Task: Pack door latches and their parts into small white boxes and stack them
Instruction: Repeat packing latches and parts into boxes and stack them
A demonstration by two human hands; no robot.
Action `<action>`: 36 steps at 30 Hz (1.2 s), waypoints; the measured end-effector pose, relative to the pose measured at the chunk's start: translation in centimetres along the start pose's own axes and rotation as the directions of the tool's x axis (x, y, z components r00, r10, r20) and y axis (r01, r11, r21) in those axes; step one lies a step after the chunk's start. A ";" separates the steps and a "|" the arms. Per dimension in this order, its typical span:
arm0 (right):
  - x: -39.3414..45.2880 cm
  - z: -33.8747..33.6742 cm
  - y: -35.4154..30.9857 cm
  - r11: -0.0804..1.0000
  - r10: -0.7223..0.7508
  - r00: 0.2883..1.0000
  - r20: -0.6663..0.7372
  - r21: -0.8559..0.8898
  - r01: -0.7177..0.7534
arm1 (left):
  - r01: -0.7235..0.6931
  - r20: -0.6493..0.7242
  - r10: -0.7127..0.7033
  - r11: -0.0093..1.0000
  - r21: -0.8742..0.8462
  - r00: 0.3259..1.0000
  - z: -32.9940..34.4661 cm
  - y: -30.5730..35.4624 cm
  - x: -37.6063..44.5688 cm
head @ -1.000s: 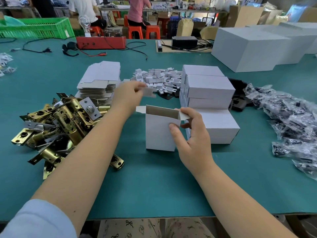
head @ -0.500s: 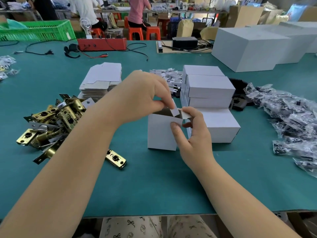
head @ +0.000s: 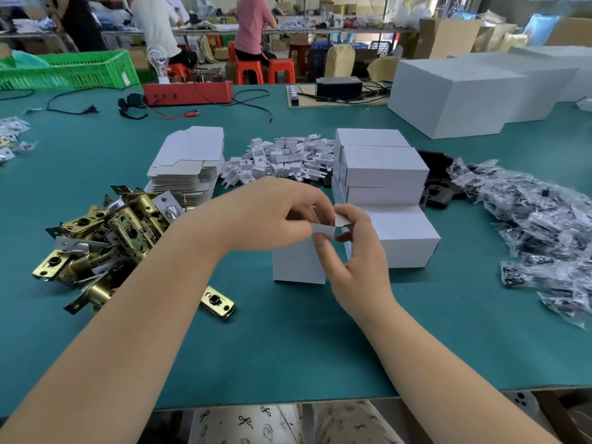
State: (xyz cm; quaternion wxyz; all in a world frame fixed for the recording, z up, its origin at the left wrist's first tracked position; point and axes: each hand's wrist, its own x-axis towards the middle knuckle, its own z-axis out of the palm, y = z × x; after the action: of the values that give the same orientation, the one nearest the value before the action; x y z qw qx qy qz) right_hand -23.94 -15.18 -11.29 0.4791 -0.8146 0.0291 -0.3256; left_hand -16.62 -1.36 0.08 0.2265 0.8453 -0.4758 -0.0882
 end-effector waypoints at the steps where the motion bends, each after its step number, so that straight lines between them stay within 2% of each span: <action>1: 0.0 0.0 0.0 1.000 -0.001 1.000 -0.002 -0.001 0.001 | 0.018 0.018 -0.017 0.999 -0.028 1.000 0.2 -0.2 -0.1; 4: 0.0 0.1 0.1 1.000 -0.006 1.000 -0.005 -0.006 0.006 | 0.056 0.066 -0.053 0.997 -0.043 0.996 0.6 -0.7 -0.4; 7: -0.1 0.2 0.1 1.000 -0.014 1.000 -0.009 -0.020 0.014 | 0.071 0.047 -0.072 0.997 0.025 0.996 0.9 -1.1 -0.3; 11: -0.2 -0.3 -0.4 0.999 -0.035 0.999 -0.030 0.030 0.036 | 0.048 -0.093 -0.039 0.994 0.100 0.995 2.4 -1.5 -0.2; 13: 0.1 -1.0 -0.9 0.991 -0.069 0.987 -0.143 0.101 0.084 | -0.009 -0.216 0.033 0.994 0.111 0.976 3.5 -2.1 -0.5; 15: 0.9 -2.4 -1.1 0.981 -0.095 0.947 -0.306 0.133 0.141 | -0.091 -0.382 0.146 0.983 0.160 0.913 4.6 -2.7 -0.7; 17: 2.3 -4.5 -0.7 0.976 -0.068 0.887 -0.456 0.156 0.154 | -0.132 -0.555 0.200 0.978 0.160 0.807 5.7 -3.1 -0.8; 19: 4.2 -7.1 0.4 0.970 0.055 0.811 -0.583 0.225 0.096 | -0.148 -0.671 0.186 0.982 0.114 0.718 6.6 -3.4 -0.8; 21: 6.3 -9.9 2.4 0.966 0.197 0.746 -0.636 0.258 -0.035 | -0.155 -0.719 0.144 0.987 0.052 0.680 7.2 -3.6 -0.7; 22: 7.4 -11.2 3.7 0.964 0.255 0.750 -0.610 0.225 -0.145 | -0.150 -0.729 0.123 0.988 0.028 0.673 7.4 -3.7 -0.7; 24: 9.2 -13.1 6.6 0.921 0.357 0.799 -0.484 0.038 -0.389 | -0.142 -0.727 0.068 0.989 -0.041 0.684 7.5 -3.8 -0.7; 26: 10.3 -14.0 9.2 0.841 0.428 0.822 -0.377 -0.166 -0.514 | -0.116 -0.702 -0.040 0.978 -0.173 0.711 7.5 -3.7 -0.8; 28: 10.8 -13.9 11.0 0.784 0.446 0.840 -0.310 -0.318 -0.534 | -0.084 -0.687 -0.115 0.965 -0.250 0.718 7.7 -3.7 -0.8; 31: 11.3 -13.3 12.8 0.679 0.436 0.860 -0.267 -0.529 -0.509 | -0.101 -0.693 -0.100 0.965 -0.244 0.714 8.0 -3.7 -0.9; 36: 12.6 -12.5 13.7 0.545 0.507 0.767 -0.394 -0.543 -0.639 | -0.115 -0.697 -0.096 0.962 -0.249 0.711 8.4 -3.5 -0.9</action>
State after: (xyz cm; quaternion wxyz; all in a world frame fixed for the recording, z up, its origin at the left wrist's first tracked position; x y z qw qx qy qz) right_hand -17.37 -36.63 -11.76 0.2403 -0.8371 0.4511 -0.1950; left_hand -17.49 -1.56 -9.07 0.5054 0.7728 -0.3412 0.1761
